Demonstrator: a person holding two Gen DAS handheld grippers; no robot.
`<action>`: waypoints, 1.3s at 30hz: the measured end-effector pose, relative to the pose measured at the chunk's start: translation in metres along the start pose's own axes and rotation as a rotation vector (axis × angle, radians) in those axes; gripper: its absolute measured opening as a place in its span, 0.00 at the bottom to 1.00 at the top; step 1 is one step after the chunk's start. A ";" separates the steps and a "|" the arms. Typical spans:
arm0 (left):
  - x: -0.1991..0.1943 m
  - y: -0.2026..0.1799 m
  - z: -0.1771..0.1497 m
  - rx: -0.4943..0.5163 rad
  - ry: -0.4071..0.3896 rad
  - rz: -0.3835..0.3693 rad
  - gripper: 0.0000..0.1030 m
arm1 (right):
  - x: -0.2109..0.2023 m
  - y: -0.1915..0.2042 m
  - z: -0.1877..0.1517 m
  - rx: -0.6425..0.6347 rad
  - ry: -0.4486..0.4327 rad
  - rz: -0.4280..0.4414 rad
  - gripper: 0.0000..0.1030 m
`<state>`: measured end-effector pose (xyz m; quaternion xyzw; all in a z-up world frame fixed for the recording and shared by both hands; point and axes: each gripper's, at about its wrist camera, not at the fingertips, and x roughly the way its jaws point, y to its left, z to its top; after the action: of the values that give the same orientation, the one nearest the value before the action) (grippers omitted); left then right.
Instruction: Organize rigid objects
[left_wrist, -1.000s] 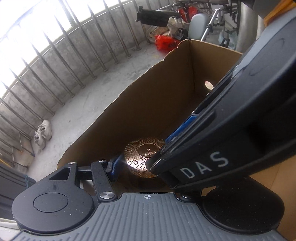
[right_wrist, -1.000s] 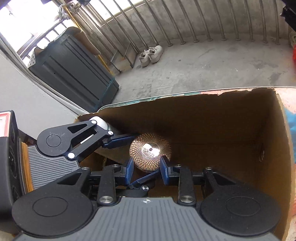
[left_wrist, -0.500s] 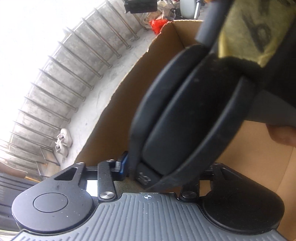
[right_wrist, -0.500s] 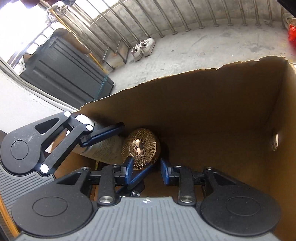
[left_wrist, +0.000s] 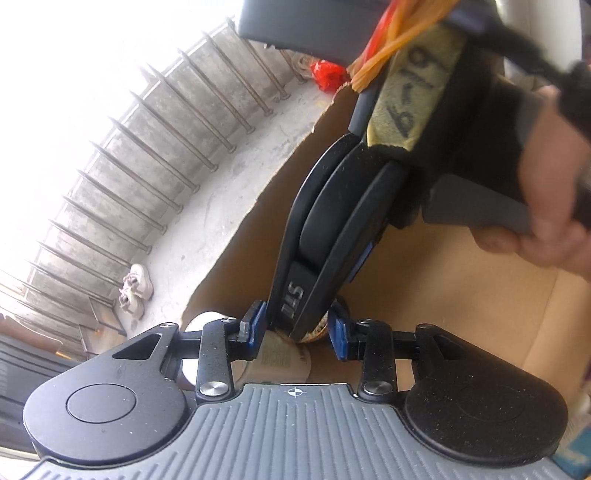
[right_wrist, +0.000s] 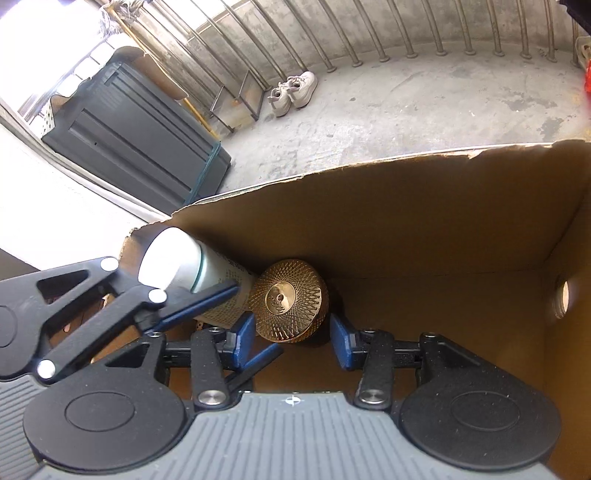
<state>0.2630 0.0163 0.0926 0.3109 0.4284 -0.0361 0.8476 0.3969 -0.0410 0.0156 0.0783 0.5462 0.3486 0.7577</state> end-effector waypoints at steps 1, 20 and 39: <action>-0.023 0.000 -0.009 -0.009 -0.041 0.020 0.37 | -0.005 0.002 -0.001 -0.016 -0.006 -0.001 0.48; -0.105 -0.099 -0.132 -0.582 -0.288 -0.436 0.42 | -0.183 0.014 -0.190 -0.202 -0.317 -0.066 0.48; -0.025 -0.112 -0.124 -0.693 -0.173 -0.494 0.10 | -0.102 -0.026 -0.267 -0.054 -0.144 -0.129 0.54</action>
<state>0.1232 -0.0094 0.0007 -0.1083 0.4043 -0.1177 0.9005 0.1565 -0.1926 -0.0229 0.0473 0.4846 0.3073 0.8176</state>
